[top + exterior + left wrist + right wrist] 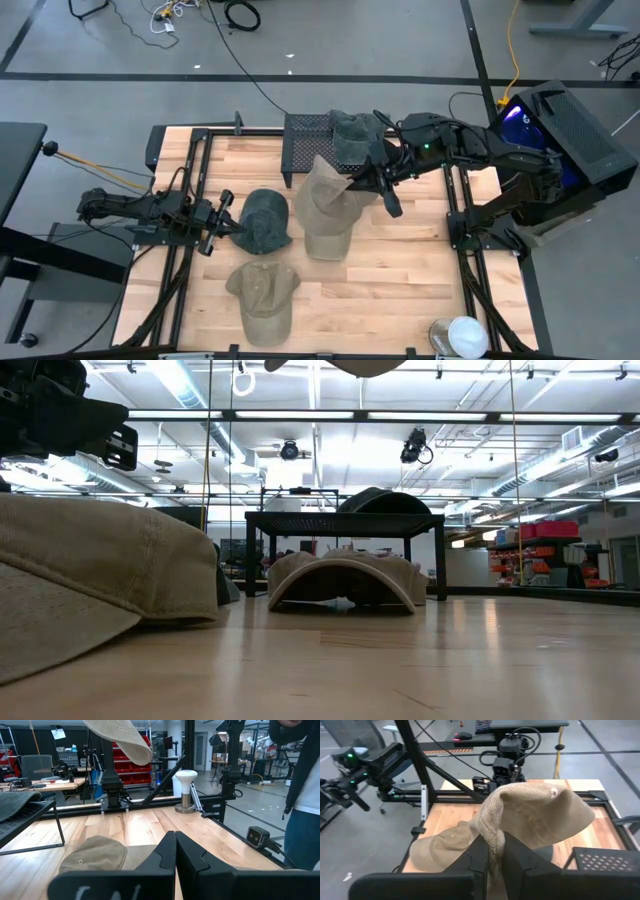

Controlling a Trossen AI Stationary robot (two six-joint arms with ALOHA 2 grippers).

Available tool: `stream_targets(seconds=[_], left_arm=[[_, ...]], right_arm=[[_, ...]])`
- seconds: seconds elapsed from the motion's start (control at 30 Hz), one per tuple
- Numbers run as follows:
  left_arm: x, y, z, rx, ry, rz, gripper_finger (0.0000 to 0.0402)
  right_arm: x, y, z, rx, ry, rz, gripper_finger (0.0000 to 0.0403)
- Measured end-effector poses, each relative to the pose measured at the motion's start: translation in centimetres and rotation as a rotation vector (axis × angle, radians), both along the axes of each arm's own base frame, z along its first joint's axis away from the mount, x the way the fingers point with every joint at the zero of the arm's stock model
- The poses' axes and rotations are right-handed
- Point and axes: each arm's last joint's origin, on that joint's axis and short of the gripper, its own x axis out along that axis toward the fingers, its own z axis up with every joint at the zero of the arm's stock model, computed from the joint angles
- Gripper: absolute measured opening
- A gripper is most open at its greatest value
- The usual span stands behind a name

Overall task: Pick & Place hat
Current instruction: Put the bottom right brown cap on the shelf

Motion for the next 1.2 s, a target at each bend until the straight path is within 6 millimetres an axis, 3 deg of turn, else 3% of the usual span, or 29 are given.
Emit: stream_targets(seconds=[0.67,1.2], left_arm=[[0.0,0.0,0.0,0.0,0.0,0.0,0.0003],[0.0,0.0,0.0,0.0,0.0,0.0,0.0003]], right_arm=[[0.3,-0.2,0.7,-0.135,-0.107,0.016,0.0036],[0.3,-2.9,1.3,-0.147,-0.182,0.061,0.0036]])
